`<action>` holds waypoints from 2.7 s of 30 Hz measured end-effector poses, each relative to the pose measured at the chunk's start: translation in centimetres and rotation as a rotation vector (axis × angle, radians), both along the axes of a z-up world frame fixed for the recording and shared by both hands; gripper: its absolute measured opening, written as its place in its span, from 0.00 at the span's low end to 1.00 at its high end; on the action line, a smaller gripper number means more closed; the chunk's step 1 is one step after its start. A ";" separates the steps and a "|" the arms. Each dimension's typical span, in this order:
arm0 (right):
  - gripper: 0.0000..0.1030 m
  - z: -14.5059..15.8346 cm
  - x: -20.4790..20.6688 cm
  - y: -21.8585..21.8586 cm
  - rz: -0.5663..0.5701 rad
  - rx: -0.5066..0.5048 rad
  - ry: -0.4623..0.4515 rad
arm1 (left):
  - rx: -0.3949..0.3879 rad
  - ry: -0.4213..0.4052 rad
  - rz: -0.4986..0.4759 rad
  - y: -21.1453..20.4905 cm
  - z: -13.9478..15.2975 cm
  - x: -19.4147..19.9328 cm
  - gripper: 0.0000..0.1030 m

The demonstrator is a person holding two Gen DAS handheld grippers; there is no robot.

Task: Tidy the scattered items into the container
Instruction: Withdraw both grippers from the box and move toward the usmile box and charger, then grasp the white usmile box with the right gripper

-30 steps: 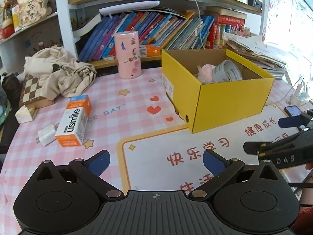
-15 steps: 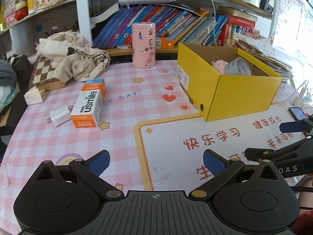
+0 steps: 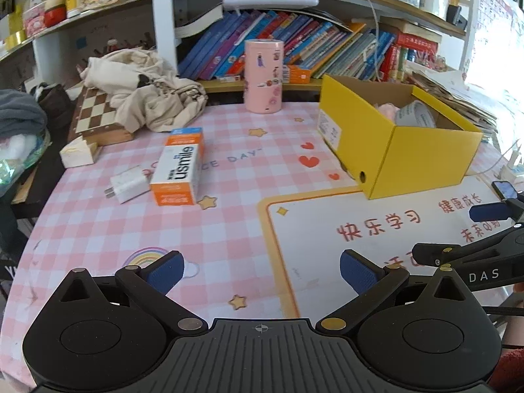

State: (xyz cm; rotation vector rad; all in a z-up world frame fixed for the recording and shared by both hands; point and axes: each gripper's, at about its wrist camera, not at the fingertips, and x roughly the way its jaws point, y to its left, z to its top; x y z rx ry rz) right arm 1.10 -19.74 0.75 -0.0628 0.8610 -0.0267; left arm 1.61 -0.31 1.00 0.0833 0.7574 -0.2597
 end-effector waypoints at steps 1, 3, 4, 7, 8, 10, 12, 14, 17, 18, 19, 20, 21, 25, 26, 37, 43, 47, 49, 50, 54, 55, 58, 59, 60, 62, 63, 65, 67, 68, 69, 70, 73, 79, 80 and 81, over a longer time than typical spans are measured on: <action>1.00 0.0 0.1 0.3 0.005 0.000 0.000 | -0.001 0.000 0.008 0.4 0.0 0.0 1.00; 1.00 -0.1 0.2 1.1 0.022 -0.003 0.000 | -0.002 0.000 0.023 1.2 -0.1 -0.1 1.00; 1.00 -0.1 0.3 1.5 0.031 -0.005 0.000 | -0.003 0.000 0.030 1.5 -0.1 -0.2 1.00; 1.00 -0.2 0.6 2.8 0.064 -0.010 0.001 | -0.004 -0.001 0.053 2.7 -0.1 -0.4 1.00; 1.00 -0.2 0.7 3.3 0.075 -0.012 0.001 | -0.006 -0.001 0.061 3.1 -0.1 -0.4 1.00; 1.00 -0.2 0.9 4.1 0.095 -0.016 0.003 | -0.007 0.003 0.082 3.8 -0.2 -0.5 1.00; 1.00 -0.2 1.1 4.9 0.116 -0.022 0.004 | -0.012 0.005 0.096 4.5 -0.3 -0.6 1.00; 1.00 -0.2 1.3 5.6 0.135 -0.027 0.004 | -0.015 0.005 0.108 5.1 -0.3 -0.6 1.00; 1.00 -0.3 1.5 6.5 0.162 -0.033 0.009 | -0.019 0.009 0.125 5.7 -0.4 -0.8 1.00; 1.00 -0.3 1.6 6.8 0.172 -0.035 0.012 | -0.021 0.011 0.131 6.0 -0.5 -0.8 1.00; 1.00 -0.3 1.7 7.0 0.182 -0.038 0.016 | -0.024 0.013 0.138 6.2 -0.5 -0.8 1.00; 1.00 -0.4 1.7 7.2 0.193 -0.043 0.019 | -0.028 0.017 0.146 6.3 -0.6 -0.8 1.00; 1.00 -0.4 1.8 7.5 0.204 -0.047 0.022 | -0.032 0.022 0.151 6.5 -0.7 -0.7 1.00; 1.00 -0.8 1.9 8.3 0.246 -0.064 0.036 | -0.050 0.053 0.171 6.8 -1.5 -0.5 1.00; 1.00 -0.9 1.9 8.4 0.258 -0.068 0.041 | -0.056 0.058 0.177 6.9 -1.6 -0.5 1.00; 1.00 -1.5 3.7 9.1 0.342 -0.079 0.048 | -0.064 0.075 0.233 7.3 -2.3 1.6 1.00; 1.00 -1.6 5.5 9.5 0.370 -0.069 0.049 | -0.066 0.073 0.272 8.0 -2.5 2.5 1.00; 1.00 -1.7 7.0 9.9 0.385 -0.064 0.051 | -0.064 0.039 0.298 8.7 -2.4 2.9 1.00; 1.00 -1.6 7.8 10.2 0.385 -0.051 0.049 | -0.068 0.005 0.280 9.1 -2.3 3.0 1.00; 1.00 -1.6 8.3 10.3 0.384 -0.040 0.048 | -0.066 -0.006 0.273 9.2 -2.2 3.1 1.00; 1.00 -1.3 10.4 10.8 0.371 0.006 0.049 | -0.056 -0.022 0.271 9.6 -2.3 3.8 1.00; 1.00 -1.3 10.8 10.9 0.367 0.017 0.052 | -0.056 -0.022 0.277 9.7 -2.4 3.9 1.00; 1.00 -1.3 12.1 11.3 0.364 0.047 0.064 | -0.050 -0.025 0.303 10.2 -2.8 4.5 1.00; 1.00 -1.4 12.5 11.5 0.363 0.055 0.070 | -0.043 -0.028 0.310 10.3 -2.9 4.8 1.00; 1.00 -1.4 12.9 11.6 0.362 0.064 0.077 | -0.037 -0.032 0.315 10.6 -3.0 5.0 1.00; 1.00 -1.4 13.9 12.0 0.359 0.082 0.083 | -0.018 -0.042 0.325 10.9 -3.1 5.6 1.00; 1.00 -1.3 14.5 12.1 0.355 0.090 0.082 | -0.012 -0.045 0.329 11.2 -3.2 5.8 1.00; 1.00 -0.9 15.9 12.6 0.347 0.109 0.069 | -0.008 -0.042 0.332 11.6 -3.2 6.4 1.00; 1.00 -0.3 17.3 13.0 0.338 0.135 0.054 | -0.017 -0.039 0.338 12.1 -3.1 7.1 1.00; 1.00 0.0 18.1 13.3 0.334 0.154 0.048 | -0.024 -0.042 0.342 12.3 -3.1 7.5 1.00; 1.00 0.2 18.9 13.6 0.330 0.170 0.044 | -0.029 -0.044 0.348 12.5 -3.1 7.8 1.00; 1.00 0.4 19.6 13.9 0.325 0.184 0.041 | -0.032 -0.044 0.354 12.6 -3.1 8.1 1.00; 1.00 0.3 21.8 14.9 0.320 0.213 0.039 | -0.030 -0.038 0.364 12.7 -3.1 9.0 1.00; 0.99 -1.9 25.0 16.0 0.308 0.199 0.089 | -0.030 -0.019 0.341 12.3 -3.3 9.6 1.00; 0.99 -2.2 25.4 16.0 0.298 0.207 0.097 | -0.018 -0.013 0.347 12.2 -3.5 9.8 1.00; 0.99 -2.5 25.8 16.0 0.287 0.216 0.104 | -0.011 -0.004 0.354 12.2 -3.6 10.0 1.00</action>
